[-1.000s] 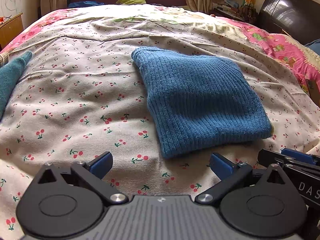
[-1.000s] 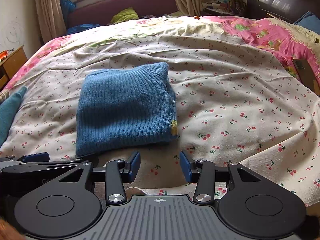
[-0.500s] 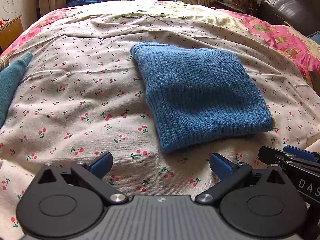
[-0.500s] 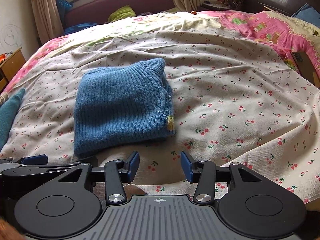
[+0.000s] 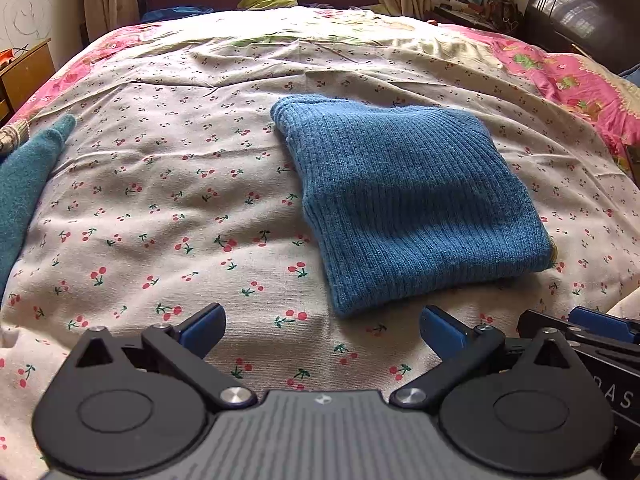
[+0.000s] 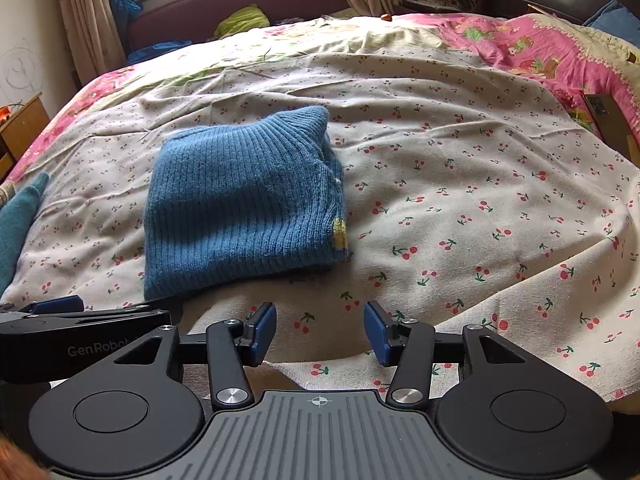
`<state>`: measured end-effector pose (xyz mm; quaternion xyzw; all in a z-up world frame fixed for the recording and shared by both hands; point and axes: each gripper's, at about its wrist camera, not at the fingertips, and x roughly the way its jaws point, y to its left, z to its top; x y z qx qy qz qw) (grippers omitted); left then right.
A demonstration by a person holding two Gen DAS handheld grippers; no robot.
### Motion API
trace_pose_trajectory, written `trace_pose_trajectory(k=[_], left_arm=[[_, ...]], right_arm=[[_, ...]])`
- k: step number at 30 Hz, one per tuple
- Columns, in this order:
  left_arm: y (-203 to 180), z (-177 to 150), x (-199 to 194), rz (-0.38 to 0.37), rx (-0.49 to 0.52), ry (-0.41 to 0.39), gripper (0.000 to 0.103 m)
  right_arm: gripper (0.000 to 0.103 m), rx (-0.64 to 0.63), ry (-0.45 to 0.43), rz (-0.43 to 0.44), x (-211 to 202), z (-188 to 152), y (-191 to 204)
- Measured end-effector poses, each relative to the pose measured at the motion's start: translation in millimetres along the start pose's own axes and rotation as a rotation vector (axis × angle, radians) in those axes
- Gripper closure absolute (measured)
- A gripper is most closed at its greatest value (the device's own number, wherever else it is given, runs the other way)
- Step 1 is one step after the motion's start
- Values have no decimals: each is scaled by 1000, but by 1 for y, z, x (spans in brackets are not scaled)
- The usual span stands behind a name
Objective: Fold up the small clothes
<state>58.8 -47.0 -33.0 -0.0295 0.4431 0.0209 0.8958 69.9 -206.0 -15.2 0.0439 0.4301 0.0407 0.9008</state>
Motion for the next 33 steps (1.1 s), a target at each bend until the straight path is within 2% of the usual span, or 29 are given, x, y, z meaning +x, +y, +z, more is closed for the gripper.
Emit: trace_pose_trajectory(k=[22,33], left_arm=[[-3,0,-1,14,15,1,0],[-4,-2,3,15,21,21,0]], right_arm=[[55,3,6,-1,1,0,-1],[54,-5,31,-35,2,0,2]])
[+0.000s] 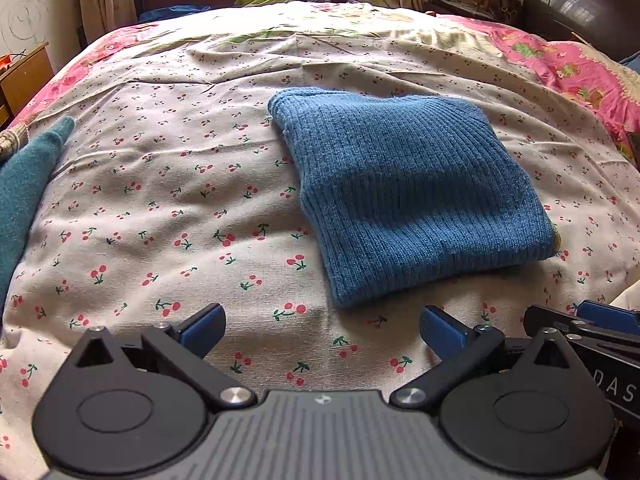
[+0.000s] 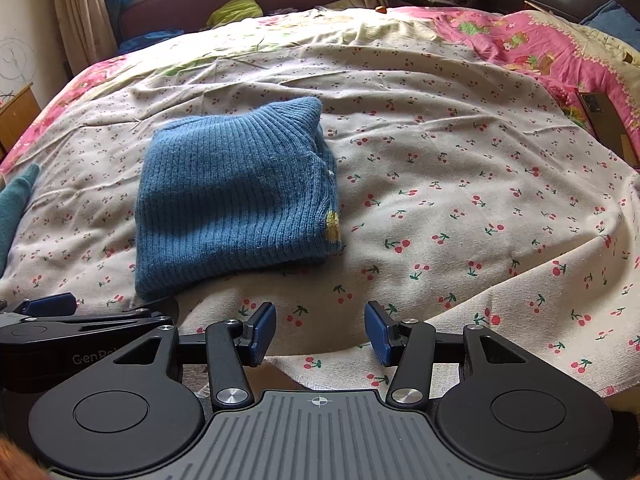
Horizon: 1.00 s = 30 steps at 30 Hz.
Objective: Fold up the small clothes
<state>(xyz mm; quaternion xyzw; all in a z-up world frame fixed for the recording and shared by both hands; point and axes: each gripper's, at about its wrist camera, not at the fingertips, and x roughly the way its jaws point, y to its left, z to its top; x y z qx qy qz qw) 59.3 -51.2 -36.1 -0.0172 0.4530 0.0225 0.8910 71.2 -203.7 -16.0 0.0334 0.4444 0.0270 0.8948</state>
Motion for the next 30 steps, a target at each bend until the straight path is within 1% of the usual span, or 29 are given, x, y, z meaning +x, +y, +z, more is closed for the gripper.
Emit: trace_pose_trajectory(k=[30], left_arm=[[-1,-2,2,6,0,17,0]], right_arm=[[54,15,23,-12,2,-1,-1]])
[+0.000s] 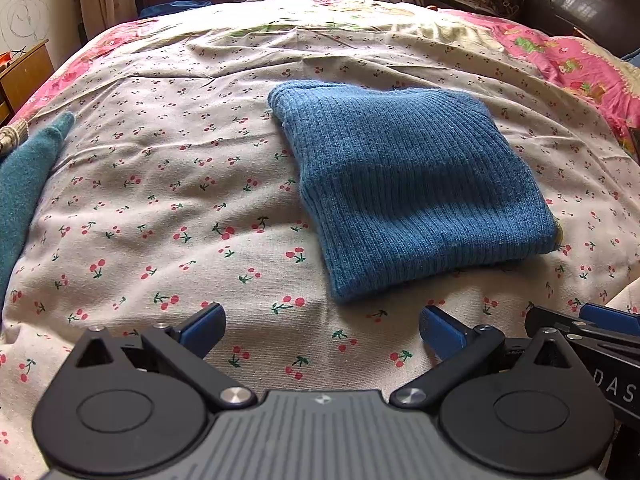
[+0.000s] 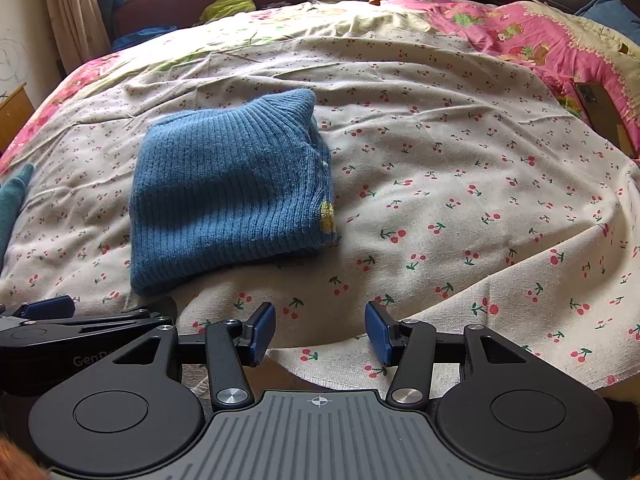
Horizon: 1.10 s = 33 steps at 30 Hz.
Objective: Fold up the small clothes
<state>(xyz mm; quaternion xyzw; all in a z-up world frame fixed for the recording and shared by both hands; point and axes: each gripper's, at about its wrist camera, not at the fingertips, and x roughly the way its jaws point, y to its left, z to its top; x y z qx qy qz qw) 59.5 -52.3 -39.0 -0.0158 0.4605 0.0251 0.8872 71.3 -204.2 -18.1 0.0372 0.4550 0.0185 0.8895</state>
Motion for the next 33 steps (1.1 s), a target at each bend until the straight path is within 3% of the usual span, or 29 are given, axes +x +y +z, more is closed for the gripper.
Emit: trace_pose_trajectory(k=[33], left_arm=[[0,-1,1,11,-5,11,0]], right_arm=[[53,5,10,-3,2,-2,0]])
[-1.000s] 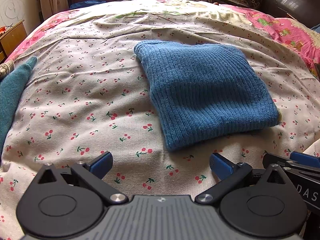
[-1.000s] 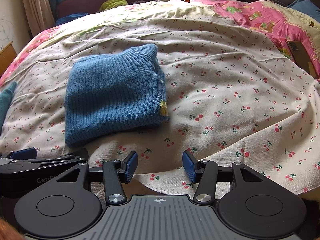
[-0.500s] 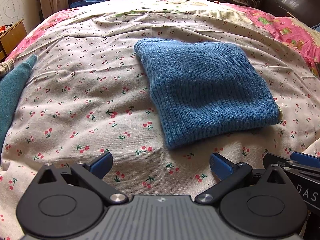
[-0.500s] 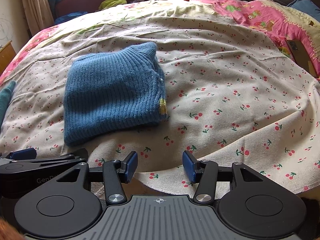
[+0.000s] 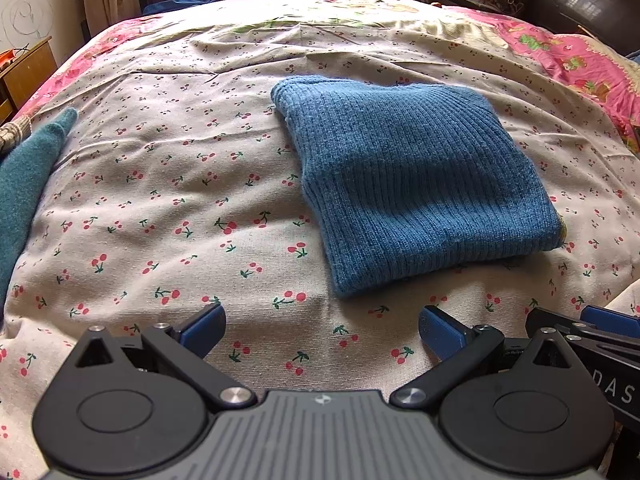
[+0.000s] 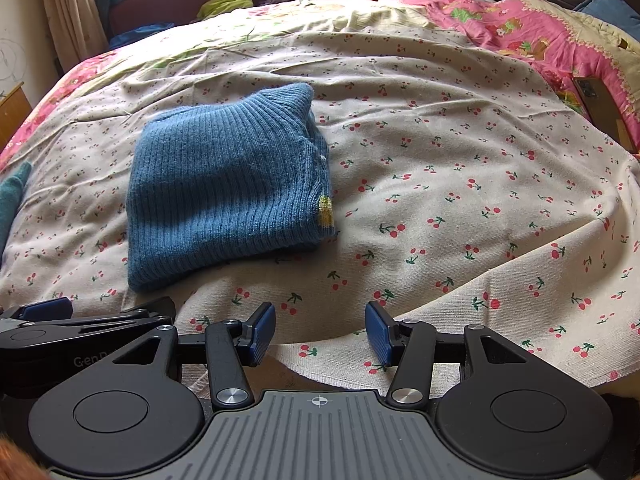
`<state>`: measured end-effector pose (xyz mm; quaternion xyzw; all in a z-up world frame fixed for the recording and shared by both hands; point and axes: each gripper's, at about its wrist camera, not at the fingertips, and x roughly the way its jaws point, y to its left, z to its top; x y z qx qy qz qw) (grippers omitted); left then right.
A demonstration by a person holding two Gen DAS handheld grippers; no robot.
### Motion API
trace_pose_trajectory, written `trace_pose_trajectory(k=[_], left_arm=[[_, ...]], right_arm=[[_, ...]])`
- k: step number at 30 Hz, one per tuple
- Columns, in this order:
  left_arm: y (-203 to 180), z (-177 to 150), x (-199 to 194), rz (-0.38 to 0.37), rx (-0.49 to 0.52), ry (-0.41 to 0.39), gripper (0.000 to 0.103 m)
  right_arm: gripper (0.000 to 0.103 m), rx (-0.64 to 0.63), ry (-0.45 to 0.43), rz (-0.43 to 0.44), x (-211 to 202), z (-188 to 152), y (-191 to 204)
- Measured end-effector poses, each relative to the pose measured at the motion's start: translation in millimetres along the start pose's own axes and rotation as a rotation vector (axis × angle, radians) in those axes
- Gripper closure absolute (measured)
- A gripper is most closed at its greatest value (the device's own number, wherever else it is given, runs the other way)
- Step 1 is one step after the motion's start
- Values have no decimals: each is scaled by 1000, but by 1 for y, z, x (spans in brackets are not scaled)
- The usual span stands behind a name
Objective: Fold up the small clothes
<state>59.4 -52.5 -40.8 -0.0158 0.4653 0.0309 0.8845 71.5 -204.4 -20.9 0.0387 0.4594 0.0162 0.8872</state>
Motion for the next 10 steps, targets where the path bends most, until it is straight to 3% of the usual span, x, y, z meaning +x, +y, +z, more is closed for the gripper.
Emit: trace_pose_trajectory(k=[10], left_arm=[[1,0,0,-3,-16,11,0]], right_arm=[[51,-1,0,0,0,0,0]])
